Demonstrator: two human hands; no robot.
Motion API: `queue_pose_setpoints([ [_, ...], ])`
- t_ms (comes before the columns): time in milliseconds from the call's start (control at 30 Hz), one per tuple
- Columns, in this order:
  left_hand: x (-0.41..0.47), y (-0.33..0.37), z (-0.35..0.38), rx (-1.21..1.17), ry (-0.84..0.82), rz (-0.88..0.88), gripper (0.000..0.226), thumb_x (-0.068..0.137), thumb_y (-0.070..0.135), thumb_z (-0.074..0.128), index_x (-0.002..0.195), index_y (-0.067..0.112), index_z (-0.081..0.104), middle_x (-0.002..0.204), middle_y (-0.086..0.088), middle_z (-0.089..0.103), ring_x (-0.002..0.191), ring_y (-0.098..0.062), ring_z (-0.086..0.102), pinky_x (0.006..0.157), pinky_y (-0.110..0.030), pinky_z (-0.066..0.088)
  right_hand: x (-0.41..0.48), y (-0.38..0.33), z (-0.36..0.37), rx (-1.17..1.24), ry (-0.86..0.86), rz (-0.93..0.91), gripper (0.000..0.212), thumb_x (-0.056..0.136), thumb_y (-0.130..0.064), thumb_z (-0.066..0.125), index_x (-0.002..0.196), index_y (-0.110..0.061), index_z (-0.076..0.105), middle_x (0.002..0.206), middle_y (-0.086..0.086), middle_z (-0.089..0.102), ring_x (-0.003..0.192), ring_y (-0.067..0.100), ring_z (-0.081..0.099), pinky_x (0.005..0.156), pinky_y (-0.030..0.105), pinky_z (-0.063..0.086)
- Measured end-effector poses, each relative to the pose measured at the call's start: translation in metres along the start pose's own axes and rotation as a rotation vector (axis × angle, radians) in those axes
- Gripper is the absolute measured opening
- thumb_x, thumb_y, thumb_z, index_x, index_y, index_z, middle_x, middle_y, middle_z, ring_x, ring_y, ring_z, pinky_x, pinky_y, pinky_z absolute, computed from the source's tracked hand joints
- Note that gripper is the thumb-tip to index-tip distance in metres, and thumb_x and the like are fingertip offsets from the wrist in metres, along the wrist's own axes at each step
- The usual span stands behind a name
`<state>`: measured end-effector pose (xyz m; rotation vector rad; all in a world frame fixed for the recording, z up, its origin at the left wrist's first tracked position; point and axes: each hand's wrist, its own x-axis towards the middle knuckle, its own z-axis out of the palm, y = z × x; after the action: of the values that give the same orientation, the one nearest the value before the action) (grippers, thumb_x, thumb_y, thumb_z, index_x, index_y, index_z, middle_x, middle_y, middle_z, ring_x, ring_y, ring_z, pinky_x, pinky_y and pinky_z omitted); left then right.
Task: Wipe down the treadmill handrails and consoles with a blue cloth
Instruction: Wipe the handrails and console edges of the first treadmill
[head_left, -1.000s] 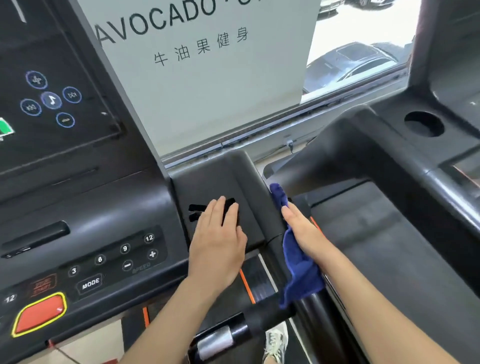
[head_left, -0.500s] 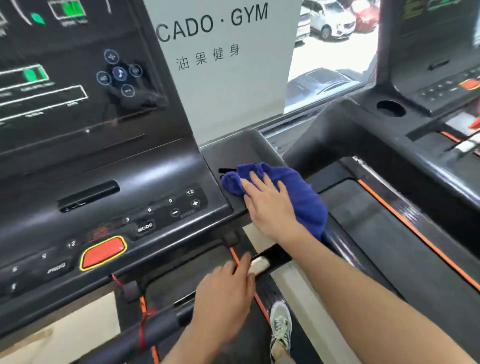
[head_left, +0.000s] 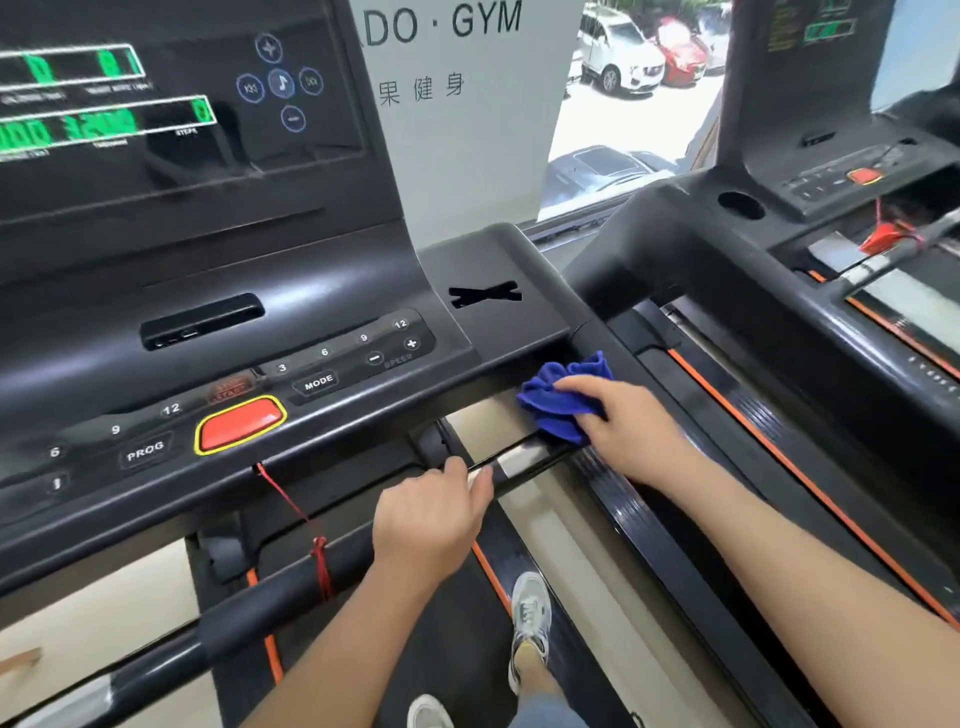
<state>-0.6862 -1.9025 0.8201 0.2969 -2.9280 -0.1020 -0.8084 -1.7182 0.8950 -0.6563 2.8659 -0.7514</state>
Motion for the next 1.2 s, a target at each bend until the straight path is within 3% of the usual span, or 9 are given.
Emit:
queue_pose_setpoints([
  [100,0.000,0.001,0.001,-0.060,0.013,0.000,0.047,0.088,0.051,0.034,0.059,0.019,0.050,0.037,0.003,0.044,0.027,-0.024,0.044,0.039,-0.020,0.020,-0.002,-0.014,-0.046,0.623,0.107,0.221,0.026,0.082,0.002,0.058,0.088,-0.022,0.068,0.085,-0.001,0.072,0.074,0.012,0.063,0.066,0.024,0.046],
  [167,-0.002,0.000,0.001,-0.079,0.057,0.024,0.047,0.090,0.048,0.035,0.058,0.016,0.048,0.038,0.002,0.041,0.027,-0.024,0.042,0.039,-0.021,0.021,-0.001,-0.023,-0.075,0.694,0.189,0.233,0.017,0.084,-0.003,0.058,0.086,-0.019,0.064,0.077,0.000,0.067,0.066,0.009,0.059,0.060,0.024,0.042],
  [400,-0.002,-0.002,0.003,0.009,0.130,0.109,0.040,0.094,0.036,0.050,0.061,0.014,0.045,0.042,0.000,0.031,0.031,-0.024,0.032,0.042,-0.022,0.016,0.009,-0.025,-0.089,0.374,0.435,0.132,0.006,0.088,-0.022,0.056,0.093,-0.020,0.054,0.081,0.000,0.066,0.073,0.013,0.056,0.071,0.030,0.041],
  [567,-0.002,0.004,-0.007,-0.057,0.001,0.095,0.030,0.073,0.026,0.078,0.064,0.013,0.053,0.043,-0.002,0.044,0.031,-0.028,0.042,0.036,-0.023,0.026,-0.001,0.009,0.024,-0.264,-0.204,-0.047,0.033,0.099,-0.037,0.039,0.126,-0.023,0.052,0.122,0.002,0.058,0.118,0.026,0.051,0.087,0.040,0.047],
  [700,-0.001,0.009,-0.008,-0.039,-0.129,-0.062,0.036,0.094,0.051,0.026,0.074,0.025,0.042,0.063,0.005,0.056,0.059,-0.020,0.059,0.045,-0.030,0.036,-0.008,0.031,0.040,-0.472,0.095,-0.218,0.013,0.093,-0.028,0.051,0.100,-0.021,0.060,0.096,-0.005,0.059,0.099,0.022,0.056,0.066,0.038,0.049],
  [867,0.006,0.015,-0.021,-0.231,-0.163,-0.208,0.026,0.095,0.043,0.034,0.082,0.025,0.046,0.089,0.009,0.054,0.089,-0.015,0.054,0.067,-0.034,0.040,-0.017,-0.014,0.090,-0.379,0.117,-0.246,0.010,0.080,-0.017,0.066,0.074,-0.021,0.058,0.078,-0.003,0.060,0.087,0.023,0.057,0.078,0.036,0.044],
  [967,0.007,0.007,-0.014,-0.369,-0.111,-0.376,0.015,0.090,0.024,0.046,0.084,0.021,0.059,0.096,0.005,0.057,0.096,-0.018,0.053,0.075,-0.033,0.039,-0.027,-0.045,0.115,-0.209,0.144,-0.461,0.011,0.080,-0.015,0.060,0.069,-0.019,0.058,0.070,-0.002,0.058,0.077,0.021,0.058,0.073,0.037,0.048],
  [1100,0.011,0.023,-0.014,-0.350,-0.135,-0.365,0.021,0.091,0.034,0.050,0.098,0.025,0.068,0.106,0.001,0.063,0.103,-0.024,0.054,0.086,-0.036,0.044,-0.021,0.019,0.077,-0.305,0.220,-0.416,0.023,0.096,-0.032,0.043,0.093,-0.023,0.065,0.103,-0.006,0.066,0.101,0.022,0.059,0.096,0.040,0.039],
  [1200,0.022,0.071,-0.018,-0.221,-0.208,-0.373,0.033,0.089,0.054,0.046,0.105,0.030,0.064,0.109,0.004,0.059,0.107,-0.024,0.052,0.086,-0.039,0.041,-0.014,0.047,0.042,-0.392,0.139,-0.297,0.037,0.095,-0.038,0.034,0.103,-0.026,0.067,0.108,-0.006,0.066,0.109,0.026,0.057,0.094,0.042,0.038],
])
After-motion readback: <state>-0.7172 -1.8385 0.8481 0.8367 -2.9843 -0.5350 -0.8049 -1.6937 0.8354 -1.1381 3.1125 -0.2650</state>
